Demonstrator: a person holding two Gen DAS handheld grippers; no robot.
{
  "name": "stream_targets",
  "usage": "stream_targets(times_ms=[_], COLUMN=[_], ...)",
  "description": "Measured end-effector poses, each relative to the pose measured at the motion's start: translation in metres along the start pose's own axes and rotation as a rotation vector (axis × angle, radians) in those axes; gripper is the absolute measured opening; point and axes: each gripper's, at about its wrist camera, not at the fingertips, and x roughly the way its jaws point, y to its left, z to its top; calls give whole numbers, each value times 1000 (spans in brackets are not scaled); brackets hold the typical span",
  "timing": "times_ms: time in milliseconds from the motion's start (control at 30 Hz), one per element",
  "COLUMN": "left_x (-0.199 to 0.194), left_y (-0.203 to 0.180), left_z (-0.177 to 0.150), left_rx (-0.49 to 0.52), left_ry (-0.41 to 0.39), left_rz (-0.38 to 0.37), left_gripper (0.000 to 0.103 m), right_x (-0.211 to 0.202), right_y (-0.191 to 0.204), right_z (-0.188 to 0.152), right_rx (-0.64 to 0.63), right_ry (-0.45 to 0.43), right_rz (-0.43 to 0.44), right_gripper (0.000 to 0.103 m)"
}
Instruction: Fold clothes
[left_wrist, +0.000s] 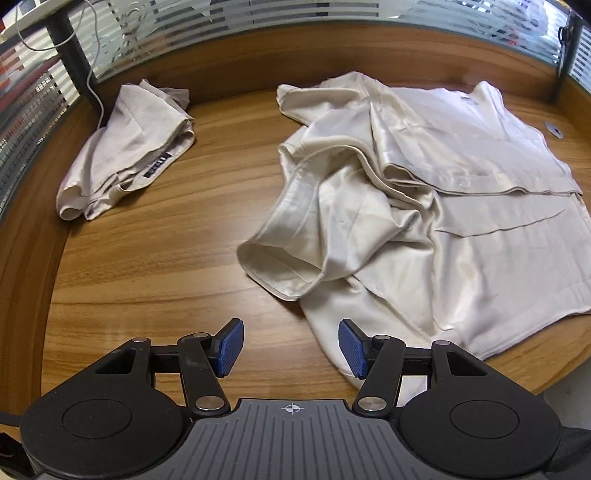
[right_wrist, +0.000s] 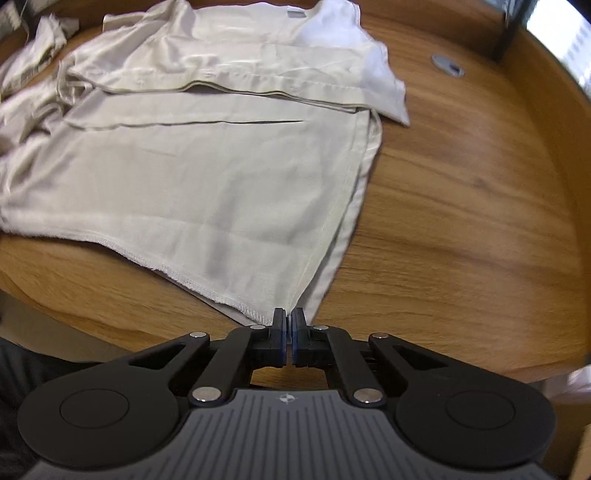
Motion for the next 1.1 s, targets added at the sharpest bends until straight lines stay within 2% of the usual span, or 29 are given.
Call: stream_targets(times_ms=[267,367,400,500,533,667,800,933,1033,1100], left_x=[-1,1,1,2,6,20,48,76,99,113], left_y=[7,6,6,5,4,-1,-6,-7,-8,-9], left_z=[0,2,5,17,24,49,76,95,109,117], left_rx=[-68,-92,-96,-99,-88,-45,44,162,270,337], left_ry=[-13,-13,-18,-43,-53,-91,-111,-118,-104,-104], left_rz=[16,31,35,40,34,13,-38,-114,-167,-190], left_gripper=[60,59,59,59,59,59,59,56,50,50], right_x=[-2,1,-1,-14,-19,-35,-46,-54,-56,-49], right_y=[-32,-37,-38,-37,-35,-18,5,34,65,89], right_z=[-5,-7,-6,2,7,26,46,63,69,71], right_rx=[-9,-17,-16,-5,-2,14,37,95,182,226], right_ry=[27,50,49,9,-10,-65,-105,-123,-126,-119], right_rz=[-112,-104,-87,-36,-25,10,27,30,45,67], right_gripper=[3,4,7,30,37,42,45,54,58,68])
